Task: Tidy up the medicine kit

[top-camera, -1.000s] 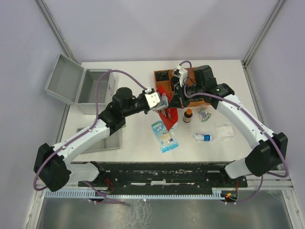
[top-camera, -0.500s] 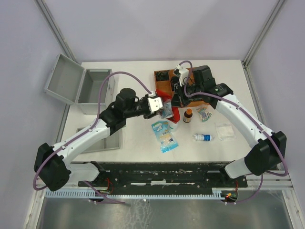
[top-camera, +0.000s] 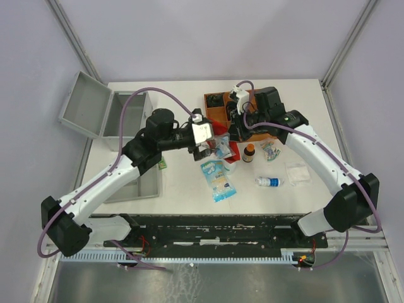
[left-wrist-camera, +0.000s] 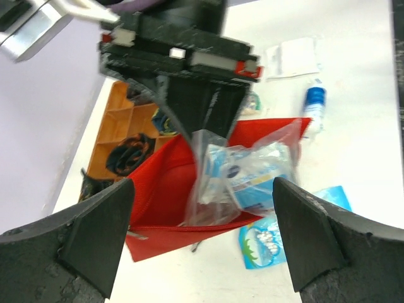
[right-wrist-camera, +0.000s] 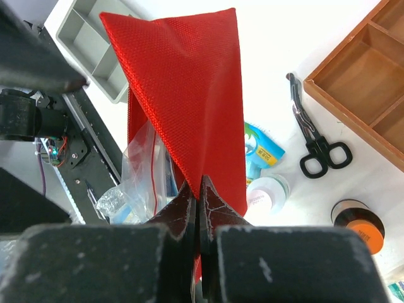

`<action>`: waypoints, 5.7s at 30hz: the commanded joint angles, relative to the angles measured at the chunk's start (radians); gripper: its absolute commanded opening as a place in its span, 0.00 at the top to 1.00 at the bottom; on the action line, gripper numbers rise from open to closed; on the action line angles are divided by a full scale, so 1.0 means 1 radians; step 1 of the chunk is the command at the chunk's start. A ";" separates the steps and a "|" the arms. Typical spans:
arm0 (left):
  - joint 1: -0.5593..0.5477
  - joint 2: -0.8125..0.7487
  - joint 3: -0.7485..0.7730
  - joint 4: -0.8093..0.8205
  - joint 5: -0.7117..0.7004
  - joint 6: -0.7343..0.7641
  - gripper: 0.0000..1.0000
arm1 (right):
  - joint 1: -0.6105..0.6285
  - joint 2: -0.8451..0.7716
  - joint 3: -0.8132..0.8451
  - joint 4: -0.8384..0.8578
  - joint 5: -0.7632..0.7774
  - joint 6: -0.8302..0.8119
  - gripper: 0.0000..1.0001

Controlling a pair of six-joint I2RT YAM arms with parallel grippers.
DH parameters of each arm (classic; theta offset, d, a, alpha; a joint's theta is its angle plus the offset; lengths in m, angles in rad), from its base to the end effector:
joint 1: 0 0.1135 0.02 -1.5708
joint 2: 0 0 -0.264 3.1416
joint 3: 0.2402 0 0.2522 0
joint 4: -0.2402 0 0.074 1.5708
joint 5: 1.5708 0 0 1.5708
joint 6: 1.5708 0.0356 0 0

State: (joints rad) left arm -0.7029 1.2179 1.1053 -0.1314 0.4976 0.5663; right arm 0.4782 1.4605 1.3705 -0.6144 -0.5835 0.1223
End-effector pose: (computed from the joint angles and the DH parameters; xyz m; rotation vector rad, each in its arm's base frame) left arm 0.2035 -0.1947 0.3679 1.3425 1.2262 -0.5472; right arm 0.2745 0.1644 0.3465 -0.7214 2.2068 0.9743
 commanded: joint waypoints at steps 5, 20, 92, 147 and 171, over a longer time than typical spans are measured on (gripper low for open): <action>-0.021 -0.036 0.047 -0.290 0.219 0.320 0.01 | 0.016 0.025 0.045 -0.002 -0.027 -0.025 0.99; -0.193 0.109 0.084 -0.426 -0.009 0.607 0.00 | 0.038 0.055 0.057 -0.022 -0.056 -0.027 0.99; -0.186 0.104 0.040 -0.396 0.047 0.510 0.01 | 0.022 0.005 0.005 -0.010 -0.006 -0.094 0.99; -0.036 0.109 0.197 -0.276 -0.094 -0.101 0.97 | 0.094 0.020 0.213 -0.307 -0.007 -0.293 0.82; 0.203 -0.078 0.125 -0.173 -0.257 -0.388 0.97 | -0.417 -0.040 -0.068 -0.328 0.456 -0.362 0.25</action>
State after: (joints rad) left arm -0.5114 1.1595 1.2411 -0.3759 0.2630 0.2508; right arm 0.1162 1.3914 1.3548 -0.9215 -0.3225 -0.1379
